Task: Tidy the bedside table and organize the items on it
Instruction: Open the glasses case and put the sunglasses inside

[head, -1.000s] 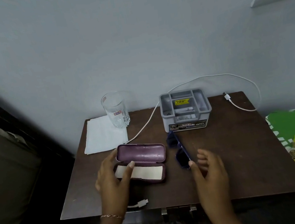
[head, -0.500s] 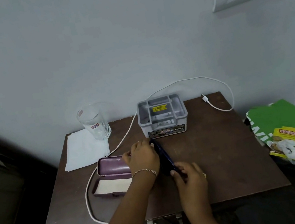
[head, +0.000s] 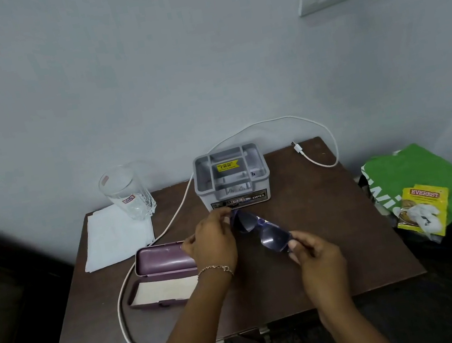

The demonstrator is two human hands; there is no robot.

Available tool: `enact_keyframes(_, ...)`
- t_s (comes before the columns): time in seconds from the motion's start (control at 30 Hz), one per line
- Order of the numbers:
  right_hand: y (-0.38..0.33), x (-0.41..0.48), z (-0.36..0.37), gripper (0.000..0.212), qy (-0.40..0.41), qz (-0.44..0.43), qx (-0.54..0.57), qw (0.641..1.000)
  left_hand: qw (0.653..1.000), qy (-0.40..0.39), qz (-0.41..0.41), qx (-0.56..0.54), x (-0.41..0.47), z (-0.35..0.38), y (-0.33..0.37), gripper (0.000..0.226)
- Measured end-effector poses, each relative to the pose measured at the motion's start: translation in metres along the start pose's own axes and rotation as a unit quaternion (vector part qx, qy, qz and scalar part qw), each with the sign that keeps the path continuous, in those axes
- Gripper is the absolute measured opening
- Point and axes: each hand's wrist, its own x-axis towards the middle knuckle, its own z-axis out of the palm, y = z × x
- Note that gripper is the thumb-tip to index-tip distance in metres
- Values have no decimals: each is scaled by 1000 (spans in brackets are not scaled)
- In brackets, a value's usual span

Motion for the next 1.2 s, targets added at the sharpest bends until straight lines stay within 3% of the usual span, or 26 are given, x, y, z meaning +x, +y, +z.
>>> enact_keyframes(0.17,-29,3,-15,21,-45,-7,86,995,989,5,-20,-149,-10,-18,-8,12)
enact_keyframes(0.37,-63,-19,1,21,-119,-27,112,986,927,17,-13,-374,-23,-64,-29,17)
enact_keyframes(0.6,-65,-54,42,15,-186,19,133,973,945,32,-11,-325,-25,-112,-89,21)
enact_keyframes(0.87,-36,-56,83,16,-191,-48,-94,976,970,39,-69,-229,-21,-109,-143,21)
enact_keyframes(1.2,-26,-55,81,16,-194,-119,-186,956,981,56,-86,-166,-36,-82,-162,16)
